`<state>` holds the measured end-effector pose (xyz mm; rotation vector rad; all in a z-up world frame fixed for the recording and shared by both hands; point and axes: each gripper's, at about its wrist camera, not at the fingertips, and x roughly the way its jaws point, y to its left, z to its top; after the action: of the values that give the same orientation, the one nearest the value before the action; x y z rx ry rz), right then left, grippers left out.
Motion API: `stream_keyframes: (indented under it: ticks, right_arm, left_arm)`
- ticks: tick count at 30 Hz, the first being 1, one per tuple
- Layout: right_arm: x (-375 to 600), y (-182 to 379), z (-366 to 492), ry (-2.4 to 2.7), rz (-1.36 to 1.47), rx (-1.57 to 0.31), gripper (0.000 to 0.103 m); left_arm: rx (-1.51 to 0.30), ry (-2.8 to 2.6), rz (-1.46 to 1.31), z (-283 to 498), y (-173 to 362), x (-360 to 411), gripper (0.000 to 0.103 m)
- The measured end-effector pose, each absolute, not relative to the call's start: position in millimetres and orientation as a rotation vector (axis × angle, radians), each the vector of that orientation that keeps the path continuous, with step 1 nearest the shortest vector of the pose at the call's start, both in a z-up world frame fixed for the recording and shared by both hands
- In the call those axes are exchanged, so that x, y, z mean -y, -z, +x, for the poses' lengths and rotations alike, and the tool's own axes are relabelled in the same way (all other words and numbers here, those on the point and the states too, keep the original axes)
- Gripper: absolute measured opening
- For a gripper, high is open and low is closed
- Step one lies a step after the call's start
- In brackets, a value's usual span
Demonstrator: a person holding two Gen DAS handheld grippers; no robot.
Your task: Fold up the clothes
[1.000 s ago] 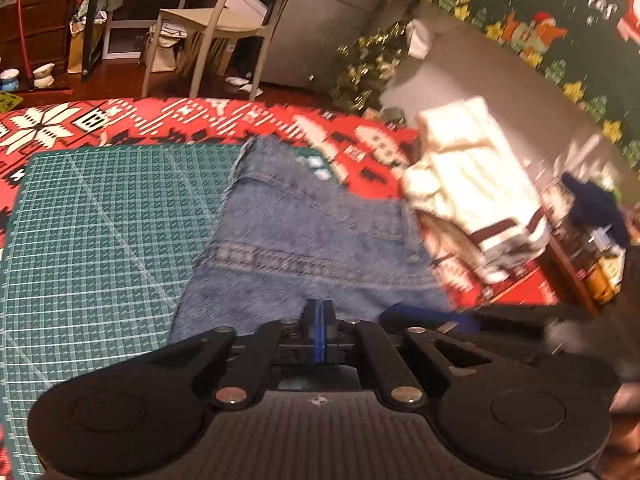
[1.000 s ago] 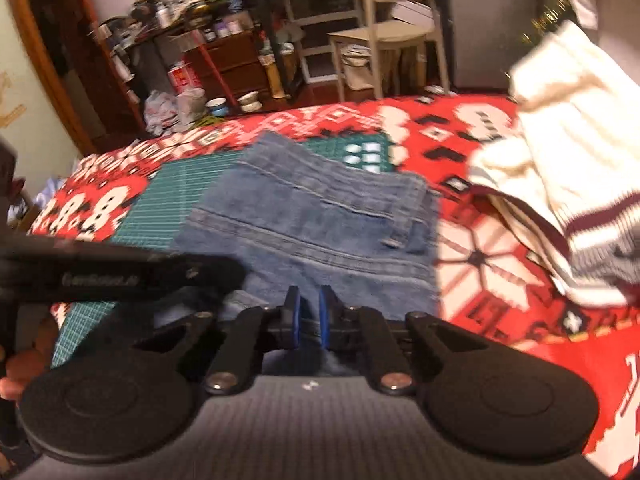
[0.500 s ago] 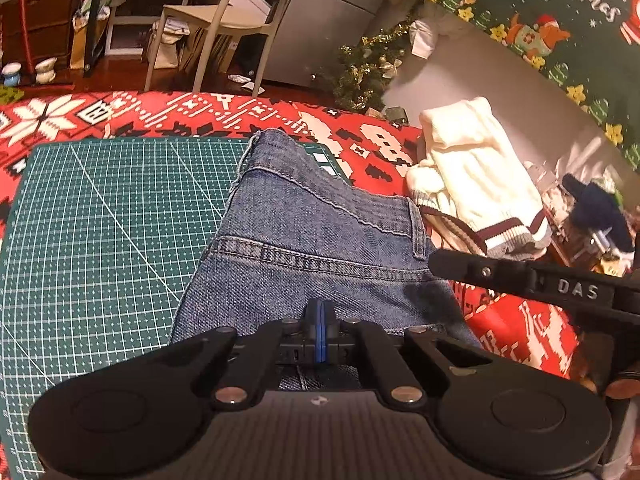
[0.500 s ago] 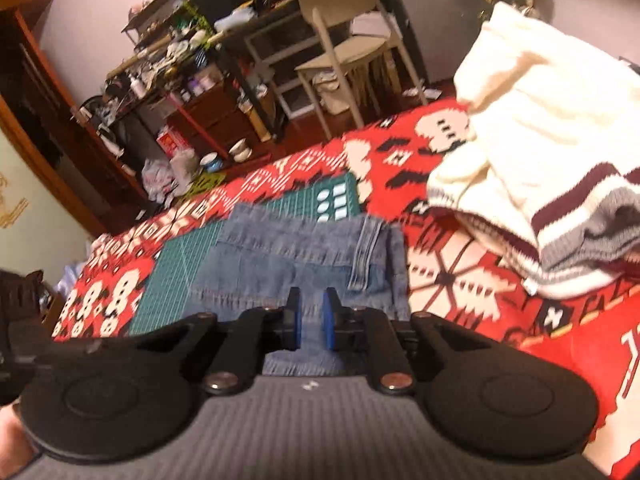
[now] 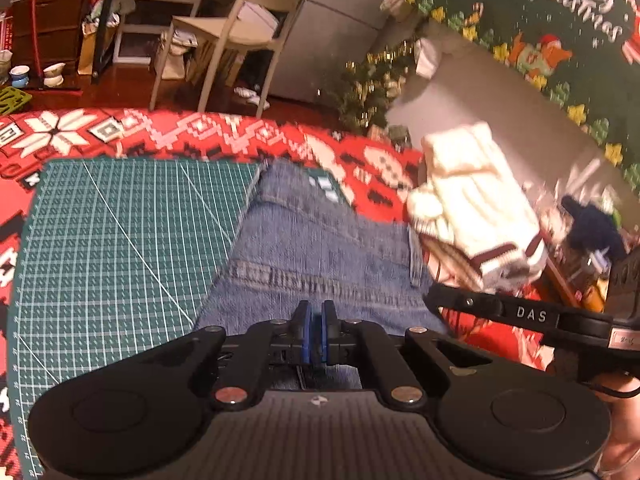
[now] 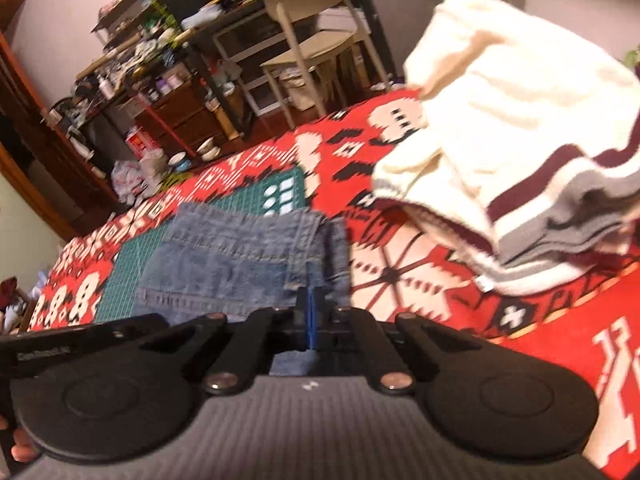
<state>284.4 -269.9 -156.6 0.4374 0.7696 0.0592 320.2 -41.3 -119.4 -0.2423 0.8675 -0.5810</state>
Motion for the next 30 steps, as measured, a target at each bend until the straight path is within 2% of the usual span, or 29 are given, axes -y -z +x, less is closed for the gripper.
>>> stream_keyframes:
  ticks: [11,14,25,30]
  right_arm:
    - [249.1,152.8,292.6,-0.169,0.476,-0.781,0.011]
    - [233.2,149.2,298.7,-0.205,0.455,-0.785,0.011]
    - [203.0,158.4,328.0,-0.262,0.450,-0.766,0.011]
    - [203.0,165.0,330.3,-0.254,0.431,-0.773,0.001]
  left_arm:
    - [-0.884,0.557,-0.512,337.1,135.3,17.9,0.003]
    - [-0.855,0.555,-0.534,345.7,126.7,20.5,0.007]
    - [-0.894,0.500,-0.575,359.9,141.5,18.3,0.005]
    - [-0.909,0.511,-0.489,359.7,145.8,32.3,0.005]
